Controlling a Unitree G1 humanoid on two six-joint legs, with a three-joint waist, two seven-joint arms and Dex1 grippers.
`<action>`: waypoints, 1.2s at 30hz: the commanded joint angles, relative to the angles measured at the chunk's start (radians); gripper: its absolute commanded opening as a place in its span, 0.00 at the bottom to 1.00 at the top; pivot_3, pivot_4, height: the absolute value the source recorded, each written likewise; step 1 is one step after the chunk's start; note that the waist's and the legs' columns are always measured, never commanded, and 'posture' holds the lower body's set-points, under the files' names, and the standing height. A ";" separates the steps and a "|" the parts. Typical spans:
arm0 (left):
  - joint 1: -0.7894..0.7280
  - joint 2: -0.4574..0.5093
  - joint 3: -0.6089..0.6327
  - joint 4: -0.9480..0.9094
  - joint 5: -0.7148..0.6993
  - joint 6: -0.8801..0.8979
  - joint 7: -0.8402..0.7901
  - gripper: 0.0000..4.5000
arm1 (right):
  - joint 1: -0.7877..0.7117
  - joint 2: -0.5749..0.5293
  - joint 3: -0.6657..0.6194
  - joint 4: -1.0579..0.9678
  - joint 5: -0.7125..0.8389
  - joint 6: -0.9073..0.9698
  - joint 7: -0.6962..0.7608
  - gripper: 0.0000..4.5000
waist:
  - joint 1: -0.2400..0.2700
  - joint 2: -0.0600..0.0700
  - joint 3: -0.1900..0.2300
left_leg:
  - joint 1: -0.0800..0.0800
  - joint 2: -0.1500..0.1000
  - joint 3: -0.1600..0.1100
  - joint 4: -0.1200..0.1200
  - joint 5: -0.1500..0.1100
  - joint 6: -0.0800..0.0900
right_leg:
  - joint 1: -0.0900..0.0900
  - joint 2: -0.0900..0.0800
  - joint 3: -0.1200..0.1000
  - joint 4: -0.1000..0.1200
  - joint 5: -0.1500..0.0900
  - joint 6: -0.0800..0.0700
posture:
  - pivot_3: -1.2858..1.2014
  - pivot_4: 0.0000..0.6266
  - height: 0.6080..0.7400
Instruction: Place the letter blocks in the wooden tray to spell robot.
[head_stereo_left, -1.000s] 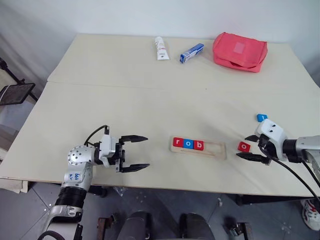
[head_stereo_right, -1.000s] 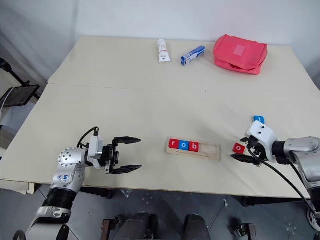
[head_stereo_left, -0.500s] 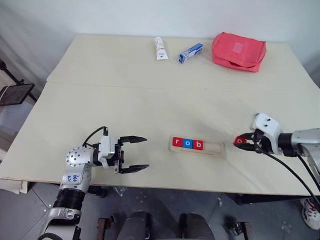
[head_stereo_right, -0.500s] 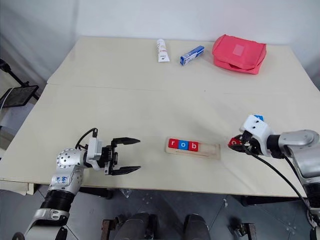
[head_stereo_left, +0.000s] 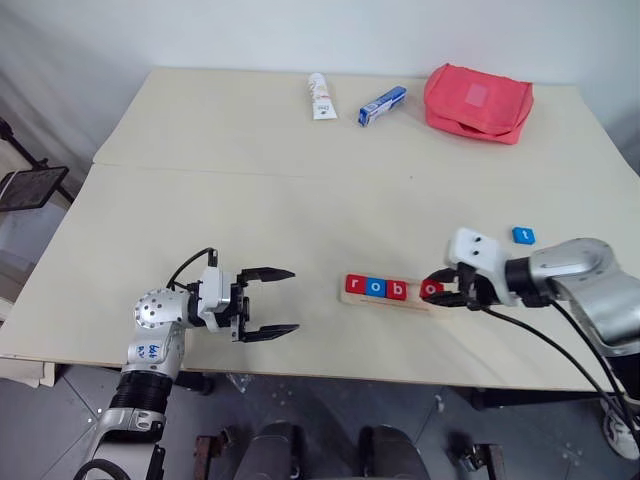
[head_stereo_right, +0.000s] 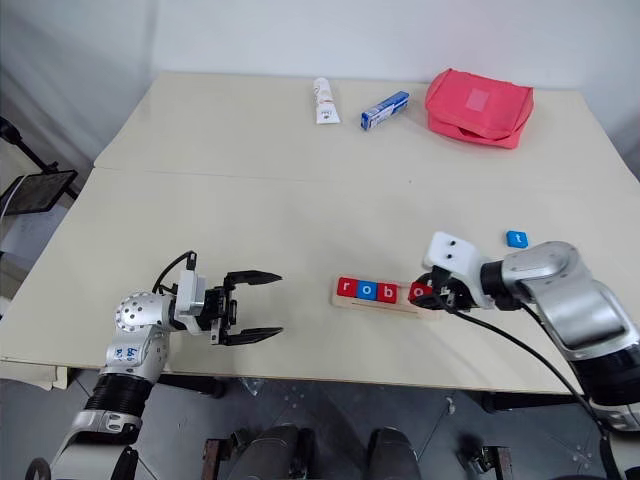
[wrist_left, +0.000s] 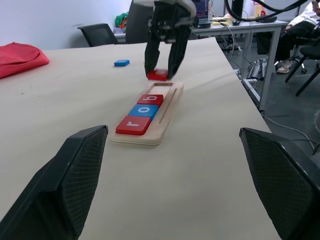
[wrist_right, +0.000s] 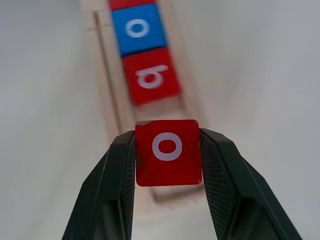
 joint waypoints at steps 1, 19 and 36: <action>0.023 -0.001 0.006 -0.033 -0.005 -0.011 0.014 1.00 | -0.033 0.004 0.013 0.024 -0.025 -0.034 0.018 0.32 | 0.000 0.000 0.000 | 0.000 0.000 0.000 0.000 0.000 0.000 | 0.000 0.000 0.000 0.000 0.000 0.000 | 0.52 0.24 1.00; 0.057 -0.006 0.002 -0.060 -0.004 -0.018 0.054 1.00 | -0.093 0.044 0.062 0.067 -0.060 -0.068 0.071 0.32 | 0.000 0.000 0.000 | 0.000 0.000 0.000 0.000 0.000 0.000 | 0.000 0.000 -0.001 0.001 0.000 0.000 | 0.52 0.24 1.00; 0.040 -0.015 -0.002 -0.044 -0.001 -0.020 0.050 1.00 | -0.034 0.027 -0.047 -0.026 -0.013 0.016 0.031 1.00 | 0.002 0.000 0.000 | 0.000 0.000 0.000 0.000 0.000 0.000 | 0.000 0.000 -0.001 0.001 0.000 0.000 | 0.52 0.24 1.00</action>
